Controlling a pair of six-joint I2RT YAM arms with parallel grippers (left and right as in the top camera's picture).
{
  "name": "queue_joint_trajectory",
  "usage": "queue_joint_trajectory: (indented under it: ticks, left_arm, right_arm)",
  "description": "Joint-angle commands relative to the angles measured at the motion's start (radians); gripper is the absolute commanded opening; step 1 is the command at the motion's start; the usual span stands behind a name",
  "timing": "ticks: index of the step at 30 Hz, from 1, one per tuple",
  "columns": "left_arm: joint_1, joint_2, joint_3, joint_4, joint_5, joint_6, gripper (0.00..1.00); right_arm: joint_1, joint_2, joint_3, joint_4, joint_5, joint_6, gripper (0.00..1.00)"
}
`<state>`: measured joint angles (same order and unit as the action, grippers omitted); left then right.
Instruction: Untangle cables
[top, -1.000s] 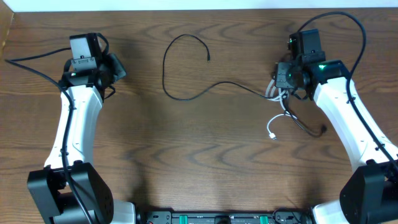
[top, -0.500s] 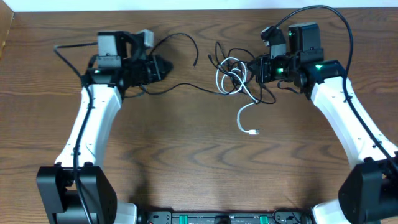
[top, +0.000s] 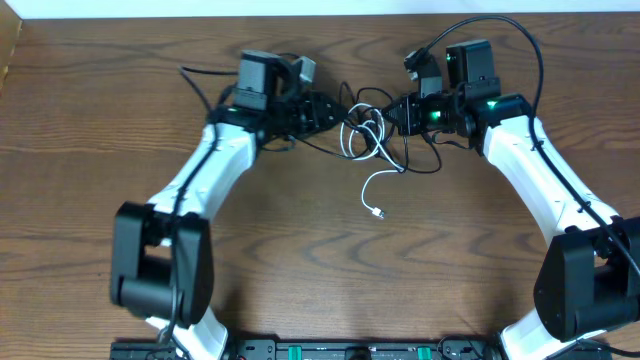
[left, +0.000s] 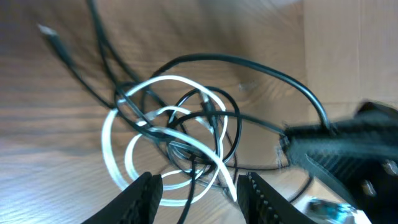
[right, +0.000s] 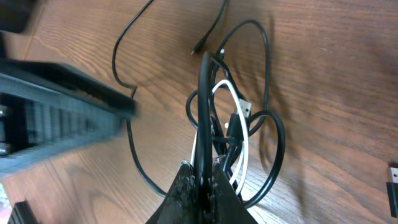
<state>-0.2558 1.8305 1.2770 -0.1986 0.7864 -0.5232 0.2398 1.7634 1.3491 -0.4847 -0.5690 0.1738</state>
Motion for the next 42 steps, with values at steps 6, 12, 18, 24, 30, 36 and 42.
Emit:
queue_joint_trajectory:
  ticks: [6, 12, 18, 24, 30, 36, 42]
  left_arm:
    - [-0.102, 0.086, 0.0, 0.085, -0.006, -0.219, 0.43]
    - [-0.123, 0.118, 0.0, 0.085, -0.053, -0.25, 0.42]
    - [-0.129, 0.124, 0.0, 0.099, -0.114, -0.285, 0.42]
    - [-0.146, 0.14, 0.0, 0.175, -0.151, -0.34, 0.42]
    - [-0.183, 0.191, 0.0, 0.238, -0.14, -0.377, 0.42]
    - [-0.195, 0.203, 0.0, 0.241, -0.145, -0.376, 0.36]
    - [-0.194, 0.203, 0.0, 0.268, -0.152, -0.377, 0.3]
  right_arm:
    - [-0.008, -0.007, 0.005, 0.002, 0.017, 0.013, 0.01]
    - [-0.012, -0.007, 0.005, 0.002, 0.017, 0.012, 0.01]
    - [-0.006, -0.007, 0.005, 0.002, 0.017, 0.012, 0.01]
    - [-0.004, -0.007, 0.005, -0.002, 0.017, 0.012, 0.01]
    - [-0.004, -0.007, 0.005, -0.009, 0.026, 0.012, 0.01]
    - [-0.006, -0.007, 0.005, -0.018, 0.047, 0.012, 0.01]
    - [-0.007, -0.007, 0.005, -0.025, 0.047, 0.012, 0.01]
